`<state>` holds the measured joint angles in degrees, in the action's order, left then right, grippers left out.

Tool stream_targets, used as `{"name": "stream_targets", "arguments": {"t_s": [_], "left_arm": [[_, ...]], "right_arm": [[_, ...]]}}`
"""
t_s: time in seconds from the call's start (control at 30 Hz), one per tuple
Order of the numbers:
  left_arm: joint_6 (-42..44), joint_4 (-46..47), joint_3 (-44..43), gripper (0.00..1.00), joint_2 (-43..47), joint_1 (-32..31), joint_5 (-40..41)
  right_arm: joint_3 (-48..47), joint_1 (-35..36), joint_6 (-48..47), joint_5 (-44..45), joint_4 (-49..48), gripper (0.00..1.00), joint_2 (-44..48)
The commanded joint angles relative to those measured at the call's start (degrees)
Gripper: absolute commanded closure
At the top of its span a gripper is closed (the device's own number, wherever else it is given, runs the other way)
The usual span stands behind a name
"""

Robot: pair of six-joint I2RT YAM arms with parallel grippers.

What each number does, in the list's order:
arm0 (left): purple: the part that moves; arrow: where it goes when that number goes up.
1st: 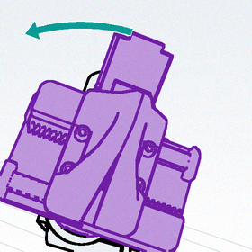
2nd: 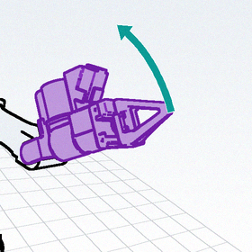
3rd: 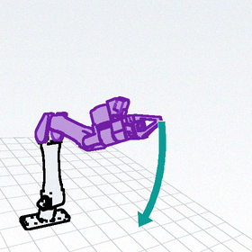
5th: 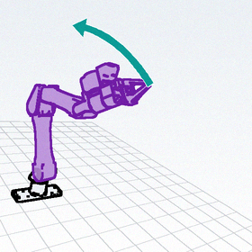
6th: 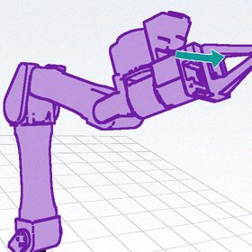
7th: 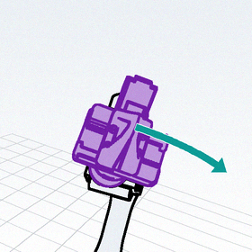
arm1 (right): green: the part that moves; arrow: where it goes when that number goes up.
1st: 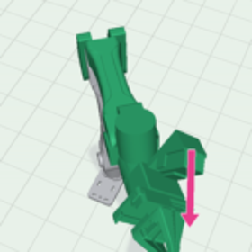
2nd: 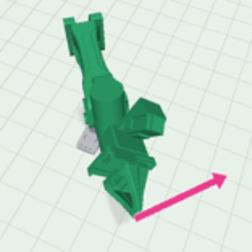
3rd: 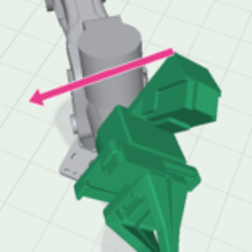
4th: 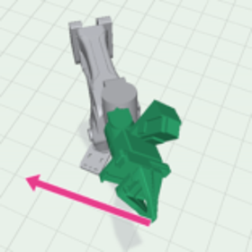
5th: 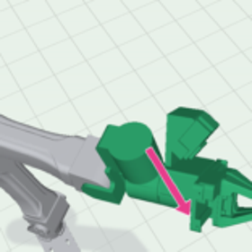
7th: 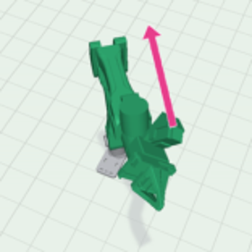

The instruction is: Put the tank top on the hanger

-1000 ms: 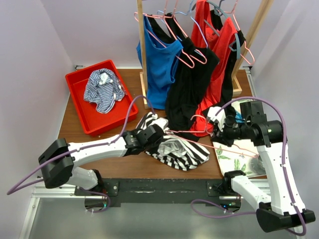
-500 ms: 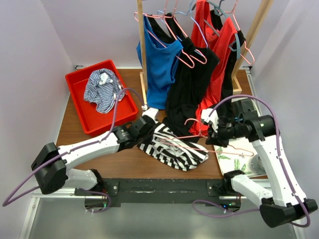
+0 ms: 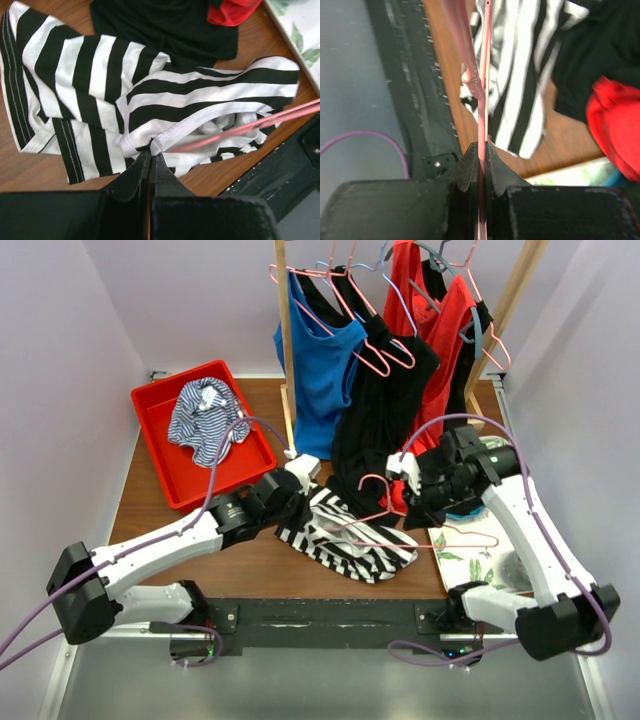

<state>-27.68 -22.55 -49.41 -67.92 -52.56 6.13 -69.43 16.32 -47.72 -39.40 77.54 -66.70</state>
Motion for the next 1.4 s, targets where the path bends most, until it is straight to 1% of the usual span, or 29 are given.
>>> {"name": "stream_targets", "arguments": {"t_s": [0.0, 0.13, 0.2, 0.3, 0.37, 0.4, 0.43, 0.5, 0.53, 0.57, 0.6, 0.63, 0.67, 0.7, 0.73, 0.77, 0.8, 0.83, 0.87, 0.9, 0.97, 1.0, 1.07, 1.13, 1.37], "left_arm": [[2.72, 3.47, -5.86, 1.00, 0.42, 0.35, -4.02], [3.60, 3.82, -9.74, 1.00, -1.42, 0.79, -7.26], [4.21, 3.91, -11.32, 0.98, -1.34, 1.14, -8.41], [5.26, 3.21, -12.29, 0.96, -0.20, 1.93, -10.26], [6.23, 1.98, -12.29, 0.89, 0.94, 2.28, -10.09], [7.63, 1.54, -12.20, 0.84, 1.30, 2.54, -10.00], [8.51, 0.50, -12.12, 0.66, 2.08, 2.55, -9.82], [12.10, -0.57, -12.11, 0.49, 2.96, 2.72, -9.82], [13.43, -1.53, -12.12, 0.33, 4.19, 2.72, -9.56], [14.92, -2.06, -12.12, 0.27, 4.81, 2.81, -9.47], [18.68, -2.85, -12.20, 0.24, 6.21, 2.90, -9.38], [20.46, -3.12, -12.12, 0.19, 7.00, 2.90, -8.95], [22.21, -3.38, -11.85, 0.17, 7.80, 2.90, -8.33], [26.06, -3.47, -11.50, 0.15, 9.37, 2.90, -7.81], [28.54, -3.47, -11.07, 0.12, 10.17, 2.90, -8.06], [31.78, -3.38, -9.84, 0.11, 10.87, 2.90, -8.67], [37.12, -3.21, -9.22, 0.10, 12.36, 2.90, -9.81], [39.52, -2.86, -8.52, 0.09, 13.16, 2.90, -10.61], [42.16, -2.59, -6.69, 0.08, 14.03, 2.90, -12.09], [47.32, -1.72, -5.62, 0.08, 15.96, 2.90, -16.72], [50.78, -0.58, -2.73, 0.08, 17.55, 2.90, -21.75], [53.06, 0.13, -2.02, 0.08, 18.17, 2.90, -27.08], [53.52, 0.31, -1.31, 0.08, 17.56, 2.90, -30.64], [53.61, -0.57, -1.57, 0.09, 14.93, 2.90, -33.63], [54.14, 0.75, -2.27, 0.14, 8.51, 2.90, -38.65]], "right_arm": [[-3.52, 2.40, -1.67, -11.18, 2.63, 1.00, -4.05], [-3.79, 2.58, 0.78, -19.03, -2.99, 1.00, -8.18], [-3.87, 2.58, 2.98, -19.31, -6.68, 1.00, -10.89], [-3.96, 2.58, 6.76, -17.65, -11.07, 1.00, -12.58], [-3.78, 2.58, 8.26, -17.47, -12.41, 1.00, -12.41], [-3.78, 2.58, 8.35, -17.56, -13.28, 1.00, -11.97], [-3.70, 2.49, 8.44, -17.73, -13.55, 1.00, -11.70], [-3.70, 2.49, 8.00, -18.52, -13.64, 1.00, -11.18], [-3.78, 2.49, 7.39, -18.78, -13.55, 1.00, -11.17], [-3.78, 2.49, 6.95, -19.74, -13.21, 1.00, -11.17], [-3.78, 2.41, 6.33, -20.19, -13.11, 1.00, -11.26], [-3.78, 2.49, 5.63, -20.80, -13.11, 1.00, -11.44], [-3.70, 2.49, 4.93, -22.03, -12.77, 1.00, -11.61], [-3.78, 2.49, 3.88, -23.00, -12.41, 1.00, -11.70], [-3.96, 2.49, 1.17, -24.05, -11.80, 1.00, -12.22], [-4.05, 2.49, -0.08, -24.67, -10.40, 1.00, -12.49], [-4.31, 2.49, -1.65, -26.15, -9.26, 1.00, -12.75], [-4.49, 2.49, -6.11, -26.52, -7.85, 1.00, -13.10], [-4.66, 2.49, -8.50, -26.61, -5.14, 1.00, -13.63], [-4.75, 2.49, -10.18, -26.52, -4.16, 1.00, -13.81], [-4.66, 2.49, -14.84, -25.82, -1.70, 1.00, -13.90], [-4.40, 2.58, -16.42, -25.73, -0.99, 1.00, -13.81], [-4.14, 2.58, -19.59, -25.38, 0.50, 1.00, -13.55], [-4.14, 2.67, -22.48, -25.29, 1.56, 1.00, -13.11], [-4.05, 3.28, -24.96, -25.55, 3.06, 1.00, -12.85]]}}
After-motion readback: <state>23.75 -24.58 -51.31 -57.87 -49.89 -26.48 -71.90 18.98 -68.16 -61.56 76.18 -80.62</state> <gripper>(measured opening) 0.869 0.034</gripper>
